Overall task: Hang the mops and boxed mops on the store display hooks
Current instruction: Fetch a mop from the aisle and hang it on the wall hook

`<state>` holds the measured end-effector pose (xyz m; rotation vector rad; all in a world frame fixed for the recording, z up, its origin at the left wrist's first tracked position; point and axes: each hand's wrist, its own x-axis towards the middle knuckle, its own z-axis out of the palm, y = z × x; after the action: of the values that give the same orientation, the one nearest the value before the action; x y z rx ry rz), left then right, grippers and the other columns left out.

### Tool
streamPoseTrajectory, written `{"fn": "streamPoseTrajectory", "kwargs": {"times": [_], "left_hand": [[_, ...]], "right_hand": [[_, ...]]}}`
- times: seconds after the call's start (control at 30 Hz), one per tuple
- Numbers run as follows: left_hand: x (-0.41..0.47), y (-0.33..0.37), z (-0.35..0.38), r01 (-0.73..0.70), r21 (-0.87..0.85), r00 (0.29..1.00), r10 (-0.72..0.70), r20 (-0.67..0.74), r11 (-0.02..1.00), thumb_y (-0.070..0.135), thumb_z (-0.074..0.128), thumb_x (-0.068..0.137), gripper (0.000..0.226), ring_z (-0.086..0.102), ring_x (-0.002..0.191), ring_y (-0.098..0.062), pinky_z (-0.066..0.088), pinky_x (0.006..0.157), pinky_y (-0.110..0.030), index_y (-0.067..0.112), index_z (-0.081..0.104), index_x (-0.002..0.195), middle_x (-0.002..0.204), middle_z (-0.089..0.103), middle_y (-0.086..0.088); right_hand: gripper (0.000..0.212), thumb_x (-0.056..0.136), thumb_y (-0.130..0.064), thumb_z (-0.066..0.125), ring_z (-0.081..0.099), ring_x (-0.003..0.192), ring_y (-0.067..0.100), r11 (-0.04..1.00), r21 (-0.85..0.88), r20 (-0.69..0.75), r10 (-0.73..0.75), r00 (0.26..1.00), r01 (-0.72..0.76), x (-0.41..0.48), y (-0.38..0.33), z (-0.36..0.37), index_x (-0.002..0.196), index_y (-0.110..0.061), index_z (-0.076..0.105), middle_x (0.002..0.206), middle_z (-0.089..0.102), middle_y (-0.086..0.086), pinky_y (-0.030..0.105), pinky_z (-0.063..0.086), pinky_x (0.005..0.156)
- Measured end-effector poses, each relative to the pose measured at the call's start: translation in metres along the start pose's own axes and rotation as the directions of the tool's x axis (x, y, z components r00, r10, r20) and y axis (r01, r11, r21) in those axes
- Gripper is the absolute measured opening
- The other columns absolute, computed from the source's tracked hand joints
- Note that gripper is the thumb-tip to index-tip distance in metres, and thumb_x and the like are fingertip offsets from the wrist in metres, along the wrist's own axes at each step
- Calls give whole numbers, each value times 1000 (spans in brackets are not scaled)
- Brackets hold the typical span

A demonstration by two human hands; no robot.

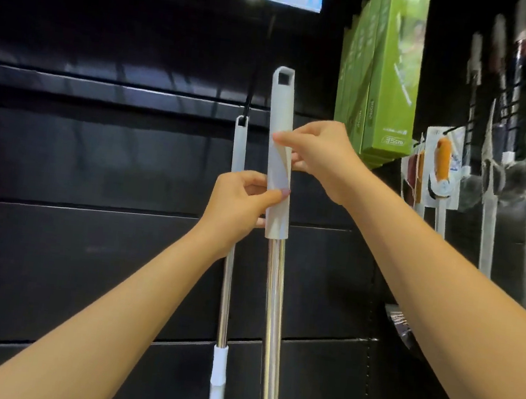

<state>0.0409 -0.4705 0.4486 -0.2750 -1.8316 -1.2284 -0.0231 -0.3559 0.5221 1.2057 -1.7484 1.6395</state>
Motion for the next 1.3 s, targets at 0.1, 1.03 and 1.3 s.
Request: {"fn": "streamPoseTrajectory", "kwargs": {"times": [0.1, 1.03, 1.3], "left_hand": [[14, 12, 0, -22, 17, 999, 21, 31, 1000, 16, 68, 90, 20, 72, 92, -18, 62, 74, -34, 9, 69, 108, 99, 74, -6], [60, 33, -38, -195, 183, 981, 190, 43, 964, 27, 60, 94, 31, 73, 92, -16, 61, 81, -41, 9, 68, 118, 100, 75, -4], [78, -31, -40, -29, 141, 1000, 27, 16, 990, 21, 59, 96, 20, 72, 90, -19, 62, 76, -39, 9, 71, 107, 100, 74, -11]], "right_hand": [[32, 91, -21, 67, 67, 85, 22, 995, 97, 102, 26, 994, -36, 7, -5, -11, 100, 10, 65, 86, 63, 11, 35, 59, 85], [26, 94, -32, 60, 69, 91, 25, 976, 137, -79, -162, 984, 171, 53, -21, 28, 91, -7, 68, 95, 70, 13, 44, 58, 86], [27, 92, -29, 65, 68, 95, 27, 987, 146, 4, 63, 998, -62, 79, 33, 63, 97, -2, 66, 98, 68, 11, 46, 56, 89]]}}
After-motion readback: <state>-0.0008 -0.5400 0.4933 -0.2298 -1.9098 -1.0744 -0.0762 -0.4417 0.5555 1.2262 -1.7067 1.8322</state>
